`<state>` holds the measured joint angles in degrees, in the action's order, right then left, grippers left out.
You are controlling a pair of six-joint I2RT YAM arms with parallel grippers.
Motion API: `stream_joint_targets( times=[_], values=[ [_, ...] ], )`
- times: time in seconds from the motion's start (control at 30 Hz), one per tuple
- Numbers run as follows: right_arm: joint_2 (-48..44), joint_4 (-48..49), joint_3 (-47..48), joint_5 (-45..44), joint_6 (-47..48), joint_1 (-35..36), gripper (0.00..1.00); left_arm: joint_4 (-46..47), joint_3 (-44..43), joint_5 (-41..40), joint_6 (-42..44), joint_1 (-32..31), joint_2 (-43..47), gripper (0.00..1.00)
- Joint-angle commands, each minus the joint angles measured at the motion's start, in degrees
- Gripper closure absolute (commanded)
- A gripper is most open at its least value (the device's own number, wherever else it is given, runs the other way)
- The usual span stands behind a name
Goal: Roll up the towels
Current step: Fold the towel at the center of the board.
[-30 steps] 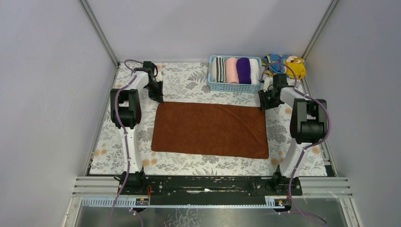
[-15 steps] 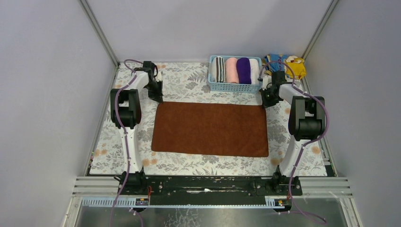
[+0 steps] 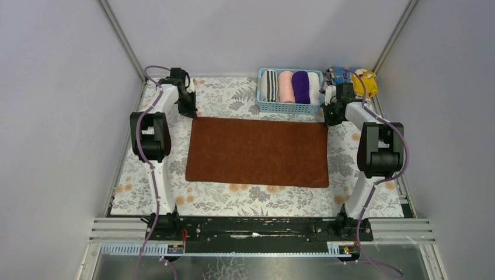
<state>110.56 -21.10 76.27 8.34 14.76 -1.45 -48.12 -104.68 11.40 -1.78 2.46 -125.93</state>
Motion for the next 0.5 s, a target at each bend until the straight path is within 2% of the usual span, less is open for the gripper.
stream_joint_targets(
  times=[0.0, 0.33, 0.47],
  values=[
    [-6.2, 5.7, 2.9, -4.3, 0.1, -0.1, 1.00, 4.8, -2.5, -1.7, -0.7, 1.0, 4.1, 1.00],
    [-5.3, 7.6, 6.4, -4.2, -0.4, -0.1, 1.00, 5.1, -6.6, -2.4, -2.2, 0.9, 3.8, 1.00],
    [-7.5, 7.9, 3.8, -2.5, -2.3, -0.1, 1.00, 5.3, -3.7, -2.4, -2.6, 1.0, 5.8, 1.00]
  ],
)
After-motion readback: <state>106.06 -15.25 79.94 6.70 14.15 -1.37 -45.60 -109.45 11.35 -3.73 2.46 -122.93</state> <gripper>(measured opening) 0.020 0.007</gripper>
